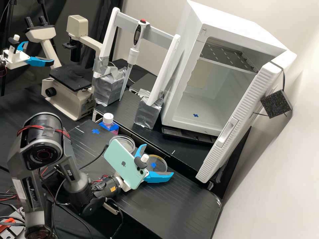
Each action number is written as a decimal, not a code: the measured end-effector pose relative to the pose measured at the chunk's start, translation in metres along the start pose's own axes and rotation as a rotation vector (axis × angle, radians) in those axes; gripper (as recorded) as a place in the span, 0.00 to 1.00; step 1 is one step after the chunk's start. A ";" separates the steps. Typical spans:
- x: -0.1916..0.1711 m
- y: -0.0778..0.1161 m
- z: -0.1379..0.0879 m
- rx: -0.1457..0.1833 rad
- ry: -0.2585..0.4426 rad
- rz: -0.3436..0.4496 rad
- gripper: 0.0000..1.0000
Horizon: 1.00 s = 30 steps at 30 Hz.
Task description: Open the lid
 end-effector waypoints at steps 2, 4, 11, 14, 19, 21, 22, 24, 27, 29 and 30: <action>-0.003 0.001 -0.002 -0.009 -0.002 0.002 1.00; -0.005 0.002 -0.005 -0.011 0.002 0.008 1.00; -0.022 0.006 -0.036 0.015 0.126 0.054 1.00; -0.029 0.001 -0.054 0.016 0.218 0.049 1.00; -0.035 -0.016 -0.080 0.001 0.344 0.022 1.00; -0.036 -0.025 -0.089 -0.006 0.367 0.025 1.00; -0.036 -0.029 -0.091 -0.015 0.366 0.021 1.00; -0.036 -0.037 -0.095 -0.012 0.359 0.005 1.00; -0.035 -0.047 -0.096 -0.011 0.345 -0.037 1.00; -0.033 -0.051 -0.095 -0.015 0.336 -0.060 1.00; -0.032 -0.052 -0.094 -0.015 0.330 -0.066 1.00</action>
